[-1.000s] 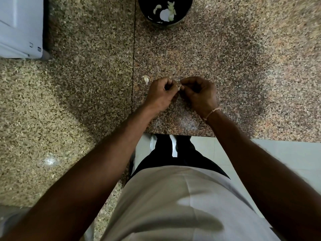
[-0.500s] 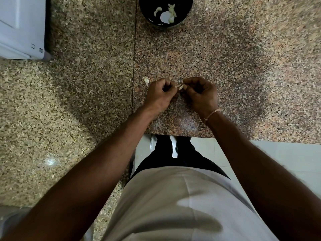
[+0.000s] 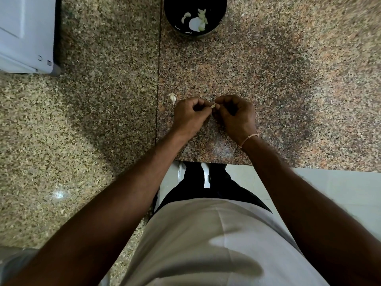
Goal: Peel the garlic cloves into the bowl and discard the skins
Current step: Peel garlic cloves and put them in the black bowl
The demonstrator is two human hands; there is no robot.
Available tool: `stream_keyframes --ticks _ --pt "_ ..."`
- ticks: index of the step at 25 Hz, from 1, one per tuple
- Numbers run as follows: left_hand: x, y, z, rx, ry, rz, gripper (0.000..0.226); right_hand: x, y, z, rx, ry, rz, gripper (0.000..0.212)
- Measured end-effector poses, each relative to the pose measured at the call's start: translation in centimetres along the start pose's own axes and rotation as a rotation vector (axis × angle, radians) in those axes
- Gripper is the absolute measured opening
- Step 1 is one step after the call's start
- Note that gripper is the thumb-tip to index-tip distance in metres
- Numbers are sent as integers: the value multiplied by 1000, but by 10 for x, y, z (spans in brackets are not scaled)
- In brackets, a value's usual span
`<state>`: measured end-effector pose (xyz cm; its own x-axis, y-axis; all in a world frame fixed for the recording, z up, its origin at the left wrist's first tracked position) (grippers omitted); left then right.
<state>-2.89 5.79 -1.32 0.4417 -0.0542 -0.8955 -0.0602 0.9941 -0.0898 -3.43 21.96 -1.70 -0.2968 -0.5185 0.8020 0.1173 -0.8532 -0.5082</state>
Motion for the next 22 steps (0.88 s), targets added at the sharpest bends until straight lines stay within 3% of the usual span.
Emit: stream_keyframes --ticks 16,22 --pt "-4 -4 -3 58 -72 93 8 5 -3 -1 64 18 -92 20" --pt "-2 -4 -3 85 -78 105 6 4 -6 -2 77 -15 -49 10"
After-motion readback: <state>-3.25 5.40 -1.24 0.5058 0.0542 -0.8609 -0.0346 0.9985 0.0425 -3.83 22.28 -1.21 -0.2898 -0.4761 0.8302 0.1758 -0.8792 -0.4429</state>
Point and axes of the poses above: each hand's wrist, its own z-axis away from the middle knuckle, its own y-axis out of the palm, x = y × z, the point moved 1 cm from there along -z, towards the middle knuckle, and after that the axes turned 13 degrees about z, right-handed, at the moved point
